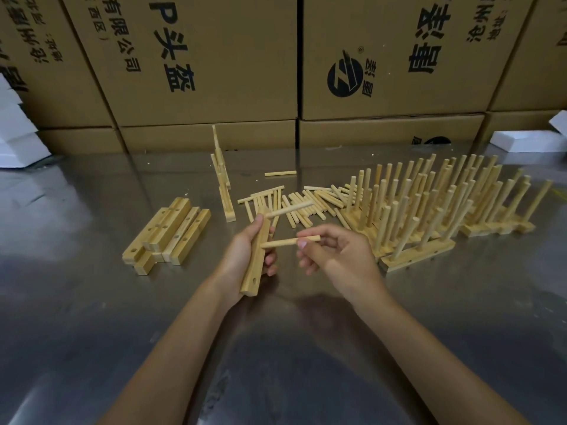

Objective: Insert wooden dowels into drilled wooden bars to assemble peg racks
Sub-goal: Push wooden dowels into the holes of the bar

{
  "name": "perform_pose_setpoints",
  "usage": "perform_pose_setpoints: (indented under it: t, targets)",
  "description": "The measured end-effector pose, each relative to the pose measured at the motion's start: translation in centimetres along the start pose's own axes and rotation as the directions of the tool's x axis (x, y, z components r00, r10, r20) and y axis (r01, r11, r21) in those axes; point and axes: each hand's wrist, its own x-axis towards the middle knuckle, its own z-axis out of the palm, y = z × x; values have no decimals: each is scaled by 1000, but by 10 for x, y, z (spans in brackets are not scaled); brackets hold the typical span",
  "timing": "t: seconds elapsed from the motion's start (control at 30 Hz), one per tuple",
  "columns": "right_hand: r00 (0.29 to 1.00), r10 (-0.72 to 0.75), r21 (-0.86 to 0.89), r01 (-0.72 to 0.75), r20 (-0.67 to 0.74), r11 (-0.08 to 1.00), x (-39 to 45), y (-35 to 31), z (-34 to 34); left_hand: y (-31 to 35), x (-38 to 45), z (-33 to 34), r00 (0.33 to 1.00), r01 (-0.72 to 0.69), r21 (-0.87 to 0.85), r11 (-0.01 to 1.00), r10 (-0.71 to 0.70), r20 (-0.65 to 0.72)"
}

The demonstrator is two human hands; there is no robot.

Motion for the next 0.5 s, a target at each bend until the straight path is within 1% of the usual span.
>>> perform_pose_setpoints:
  t: [0.03,0.1,0.17,0.23,0.27,0.3,0.33,0.4,0.43,0.5]
  targets:
    - [1000,10,62,-12,25,998,-1,-1,1,-2,0,2,1000,-5,12,1000,5,8]
    - [997,9,132,-18,72,991,-5,0,7,-5,-2,10,998,-20,-6,1000,21,58]
    - [996,-31,124,21,78,992,-9,1,14,-9,-4,19,993,-29,-36,999,33,116]
    - [987,-154,-36,155,39,987,-9,1,16,-11,-7,26,993,-13,-26,1000,16,116]
    - [973,-227,-126,231,40,965,-9,-1,14,-12,-8,28,994,1,-21,1000,1,109]
    - [956,-286,-186,292,57,938,-8,-3,12,-13,-8,29,994,15,-16,1000,-14,107]
    - [944,-319,-209,329,80,921,-8,-5,9,-13,-8,29,994,25,-13,1000,-23,106]
    - [936,-332,-279,352,117,893,-7,-6,3,-10,-8,26,995,31,-35,999,-27,92]
    - [939,-314,-356,344,141,869,-7,-5,0,-8,-8,23,996,28,-56,998,-23,86]
    - [943,-252,-525,330,217,785,-6,-2,-4,-3,-7,17,996,10,-88,996,-3,88]
